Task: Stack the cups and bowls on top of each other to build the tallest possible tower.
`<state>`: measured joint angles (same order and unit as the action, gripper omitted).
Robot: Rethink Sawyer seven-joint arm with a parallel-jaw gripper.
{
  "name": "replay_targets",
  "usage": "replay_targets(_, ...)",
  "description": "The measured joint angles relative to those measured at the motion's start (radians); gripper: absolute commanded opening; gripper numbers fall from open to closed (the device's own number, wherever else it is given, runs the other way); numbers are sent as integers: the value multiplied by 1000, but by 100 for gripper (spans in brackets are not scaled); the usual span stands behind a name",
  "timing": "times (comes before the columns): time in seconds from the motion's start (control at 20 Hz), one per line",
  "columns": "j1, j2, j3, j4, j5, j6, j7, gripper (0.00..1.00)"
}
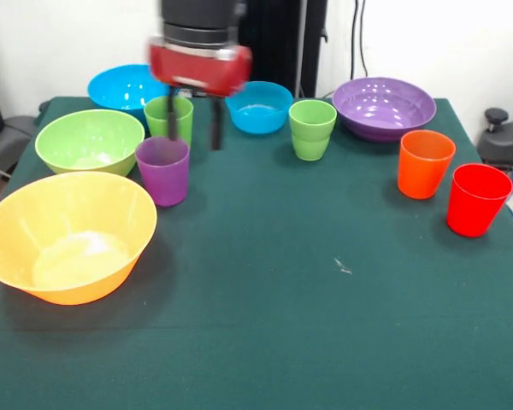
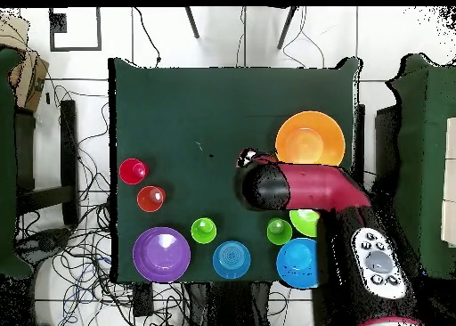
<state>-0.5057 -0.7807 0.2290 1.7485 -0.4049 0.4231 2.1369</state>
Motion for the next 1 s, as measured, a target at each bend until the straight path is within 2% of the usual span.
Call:
replay_targets(0.25, 169, 29, -51, -72, 51, 0, 15, 100)
replay_targets(0.5, 281, 64, -99, -139, 113, 0, 35, 100)
replay_targets(0.8, 324, 75, -130, -168, 169, 0, 43, 100)
replay_targets(1.0, 303, 71, -137, -168, 194, 0, 43, 100)
